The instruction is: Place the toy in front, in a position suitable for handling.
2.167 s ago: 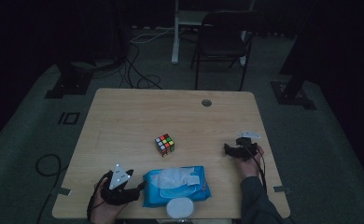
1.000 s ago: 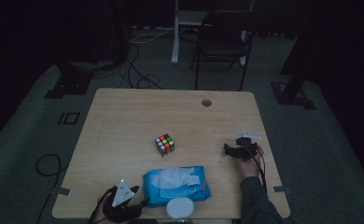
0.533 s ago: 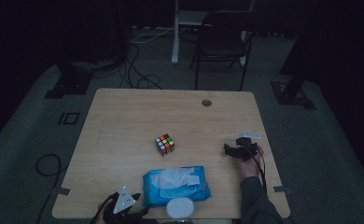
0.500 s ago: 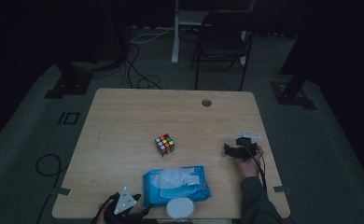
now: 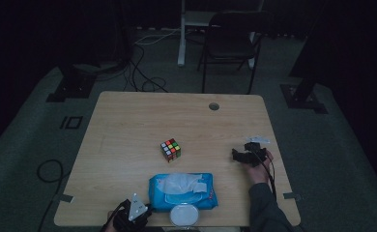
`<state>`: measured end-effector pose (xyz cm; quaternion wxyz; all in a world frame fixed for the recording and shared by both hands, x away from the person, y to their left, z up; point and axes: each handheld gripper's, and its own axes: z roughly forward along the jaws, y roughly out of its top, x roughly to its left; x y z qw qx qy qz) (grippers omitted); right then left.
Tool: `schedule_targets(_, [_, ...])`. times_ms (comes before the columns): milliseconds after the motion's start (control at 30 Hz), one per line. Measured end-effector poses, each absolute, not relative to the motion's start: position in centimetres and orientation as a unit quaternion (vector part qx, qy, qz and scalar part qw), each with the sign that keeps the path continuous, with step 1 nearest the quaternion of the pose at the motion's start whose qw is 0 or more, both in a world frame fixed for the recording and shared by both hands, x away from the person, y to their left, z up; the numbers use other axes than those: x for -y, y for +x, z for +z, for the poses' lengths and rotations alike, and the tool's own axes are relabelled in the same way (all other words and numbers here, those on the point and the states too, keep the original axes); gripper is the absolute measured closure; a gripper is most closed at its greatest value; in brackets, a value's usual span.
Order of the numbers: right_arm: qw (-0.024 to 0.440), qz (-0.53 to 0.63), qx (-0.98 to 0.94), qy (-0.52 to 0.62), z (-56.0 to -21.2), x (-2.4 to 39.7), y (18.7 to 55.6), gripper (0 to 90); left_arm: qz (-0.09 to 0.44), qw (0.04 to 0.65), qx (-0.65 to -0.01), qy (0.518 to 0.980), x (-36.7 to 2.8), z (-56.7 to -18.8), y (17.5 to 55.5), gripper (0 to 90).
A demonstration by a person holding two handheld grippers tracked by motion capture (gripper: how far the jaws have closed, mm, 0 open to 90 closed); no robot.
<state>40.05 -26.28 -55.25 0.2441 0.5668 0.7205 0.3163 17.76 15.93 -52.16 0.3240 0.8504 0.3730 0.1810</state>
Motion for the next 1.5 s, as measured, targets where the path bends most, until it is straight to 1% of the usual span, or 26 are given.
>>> schedule_targets(67, [0.244, 0.316, -0.721, 0.567, -55.3, 26.3, 40.0, 13.3, 0.190, 0.324, -0.375, 0.848, -16.0, -52.2, 17.9, 85.5])
schedule_targets(133, [0.244, 0.316, -0.720, 0.567, -55.3, 26.3, 40.0, 13.3, 0.197, 0.320, -0.381, 0.845, -16.0, -52.2, 18.2, 87.5])
schedule_targets(333, [0.244, 0.316, -0.721, 0.567, -55.3, 26.3, 40.0, 13.3, 0.214, 0.314, -0.392, 0.838, -16.2, -52.2, 18.8, 89.9])
schedule_targets(867, [0.244, 0.316, -0.721, 0.566, -55.2, 26.3, 40.1, 13.3, 0.227, 0.307, -0.435, 0.815, -18.5, -52.0, 22.0, 90.0])
schedule_targets(1233, [0.244, 0.316, -0.721, 0.566, -55.3, 26.3, 40.1, 13.2, 0.223, 0.302, -0.463, 0.803, -21.0, -51.7, 25.7, 90.0])
schedule_targets(1467, [0.244, 0.316, -0.721, 0.566, -55.3, 26.3, 40.1, 13.2, 0.222, 0.307, -0.486, 0.788, -23.5, -51.5, 28.5, 90.0])
schedule_targets(1500, [0.244, 0.316, -0.721, 0.566, -55.3, 26.3, 40.1, 13.2, 0.229, 0.301, -0.492, 0.784, -23.9, -51.4, 28.9, 90.0])
